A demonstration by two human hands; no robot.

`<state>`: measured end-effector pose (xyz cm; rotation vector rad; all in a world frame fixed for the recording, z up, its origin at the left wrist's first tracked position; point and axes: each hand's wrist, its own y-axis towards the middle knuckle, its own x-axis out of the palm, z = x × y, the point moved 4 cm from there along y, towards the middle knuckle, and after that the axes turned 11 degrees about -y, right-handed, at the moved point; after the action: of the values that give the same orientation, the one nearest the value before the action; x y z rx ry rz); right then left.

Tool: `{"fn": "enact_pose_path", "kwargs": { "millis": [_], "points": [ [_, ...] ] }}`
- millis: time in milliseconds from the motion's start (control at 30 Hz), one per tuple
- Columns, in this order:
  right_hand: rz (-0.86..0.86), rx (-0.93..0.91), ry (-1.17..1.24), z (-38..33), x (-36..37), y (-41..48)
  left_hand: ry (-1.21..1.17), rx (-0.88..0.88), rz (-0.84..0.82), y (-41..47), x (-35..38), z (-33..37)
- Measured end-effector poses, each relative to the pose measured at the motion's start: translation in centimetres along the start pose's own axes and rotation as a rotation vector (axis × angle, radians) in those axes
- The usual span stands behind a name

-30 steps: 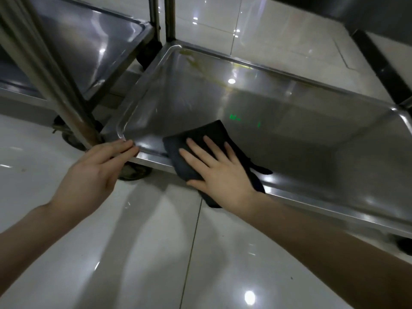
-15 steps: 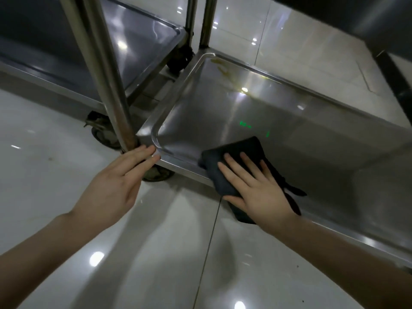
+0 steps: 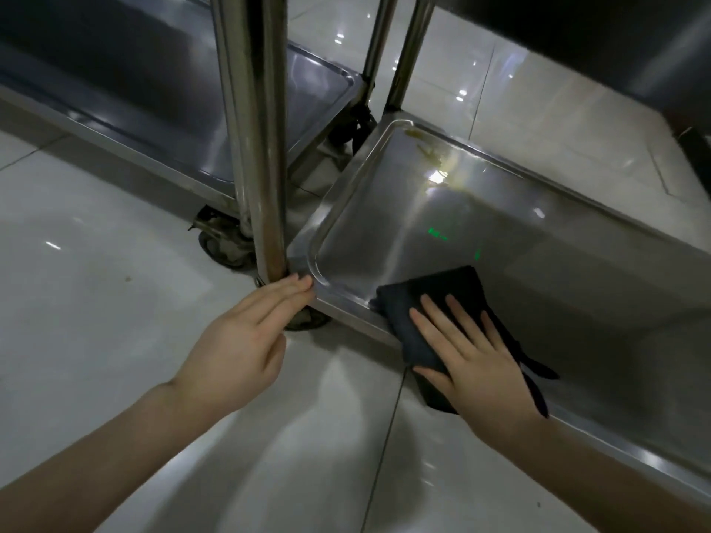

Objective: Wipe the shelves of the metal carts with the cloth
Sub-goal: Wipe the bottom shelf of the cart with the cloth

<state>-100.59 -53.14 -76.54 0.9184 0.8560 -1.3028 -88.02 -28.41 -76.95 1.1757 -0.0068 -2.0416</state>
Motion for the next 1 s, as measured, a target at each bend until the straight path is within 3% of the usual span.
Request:
{"fn": "enact_pose_path", "kwargs": {
  "millis": [167,367,433,567,667,833,1000],
  "points": [
    [-0.033,0.028,0.065,-3.7,-1.4,5.7,-0.031,-0.014,0.041,0.2,0.0,-0.5],
    [-0.113,-0.040,0.354,-5.5,-1.0,11.4,-0.012,-0.076,0.037,0.3,-0.5,-0.8],
    [-0.176,0.036,0.479,-4.7,-0.3,13.9,0.030,-0.098,0.001,0.3,-0.6,-0.5],
    [-0.203,0.134,0.468,-2.5,0.8,16.0,0.132,-0.168,-0.030,0.9,-0.4,0.5],
    [-0.203,0.215,0.430,2.3,2.7,12.6,0.213,-0.198,0.013,1.6,-0.2,1.4],
    [-0.295,0.620,0.367,16.8,7.4,-2.1,0.336,-0.143,0.083,3.1,1.5,3.5],
    [-0.367,0.901,0.367,23.7,8.9,-17.5,0.231,-0.049,-0.077,5.3,6.9,8.5]
  ]
}}
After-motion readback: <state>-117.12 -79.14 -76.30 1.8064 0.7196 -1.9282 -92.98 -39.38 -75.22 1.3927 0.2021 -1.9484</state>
